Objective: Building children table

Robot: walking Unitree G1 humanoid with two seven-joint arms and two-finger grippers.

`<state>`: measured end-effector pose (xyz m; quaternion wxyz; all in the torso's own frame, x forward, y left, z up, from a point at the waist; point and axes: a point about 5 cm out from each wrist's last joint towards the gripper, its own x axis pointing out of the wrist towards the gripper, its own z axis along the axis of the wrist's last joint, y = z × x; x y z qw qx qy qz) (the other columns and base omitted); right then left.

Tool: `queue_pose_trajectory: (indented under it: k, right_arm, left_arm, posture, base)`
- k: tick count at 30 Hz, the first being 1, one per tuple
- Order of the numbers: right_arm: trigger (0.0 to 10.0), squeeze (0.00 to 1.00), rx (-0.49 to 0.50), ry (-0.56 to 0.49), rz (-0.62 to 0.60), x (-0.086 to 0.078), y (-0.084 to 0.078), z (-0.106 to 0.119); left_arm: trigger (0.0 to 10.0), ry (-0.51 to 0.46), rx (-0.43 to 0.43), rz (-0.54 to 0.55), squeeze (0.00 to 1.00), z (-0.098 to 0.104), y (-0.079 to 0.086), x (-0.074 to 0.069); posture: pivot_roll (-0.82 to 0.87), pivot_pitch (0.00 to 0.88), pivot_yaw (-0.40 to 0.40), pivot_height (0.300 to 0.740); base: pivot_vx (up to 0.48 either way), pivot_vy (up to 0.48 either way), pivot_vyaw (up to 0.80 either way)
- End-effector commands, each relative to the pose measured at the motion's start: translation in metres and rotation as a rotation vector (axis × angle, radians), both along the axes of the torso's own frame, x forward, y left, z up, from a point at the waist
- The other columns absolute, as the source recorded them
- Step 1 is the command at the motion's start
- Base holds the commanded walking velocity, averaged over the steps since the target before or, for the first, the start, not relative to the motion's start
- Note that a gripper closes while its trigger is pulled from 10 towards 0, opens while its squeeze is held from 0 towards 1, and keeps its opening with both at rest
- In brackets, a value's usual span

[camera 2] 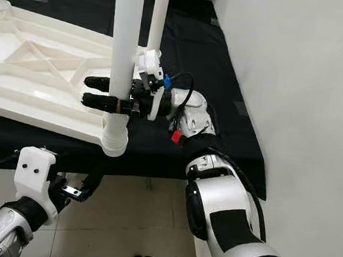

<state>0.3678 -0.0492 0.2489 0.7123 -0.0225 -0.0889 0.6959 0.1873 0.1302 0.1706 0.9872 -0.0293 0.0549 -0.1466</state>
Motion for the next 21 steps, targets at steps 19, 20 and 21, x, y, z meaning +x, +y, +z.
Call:
queue_pose_trajectory:
  k: [19, 20, 21]
  right_arm:
    - [10.0, 0.0, 0.059, 0.23, -0.826, 0.03, -0.015, -0.047]
    - [10.0, 0.0, 0.062, 0.192, -0.746, 0.024, -0.007, -0.047]
    - [10.0, 0.0, 0.062, 0.192, -0.746, 0.024, -0.007, -0.047]
  left_arm:
    - [10.0, 0.005, 0.005, -0.02, 0.0, -0.002, -0.003, 0.0]
    - [10.0, 0.005, 0.006, -0.02, 0.0, -0.002, -0.003, 0.001]
    - [10.0, 0.005, 0.006, -0.02, 0.0, -0.002, -0.003, 0.001]
  posture:
    - [0.19, 0.221, -0.136, 0.74]
    - [0.19, 0.221, -0.136, 0.74]
    - [0.19, 0.221, -0.136, 0.74]
  base:
    - [0.0, 0.0, 0.0]
    - [0.0, 0.0, 0.0]
    - [0.0, 0.0, 0.0]
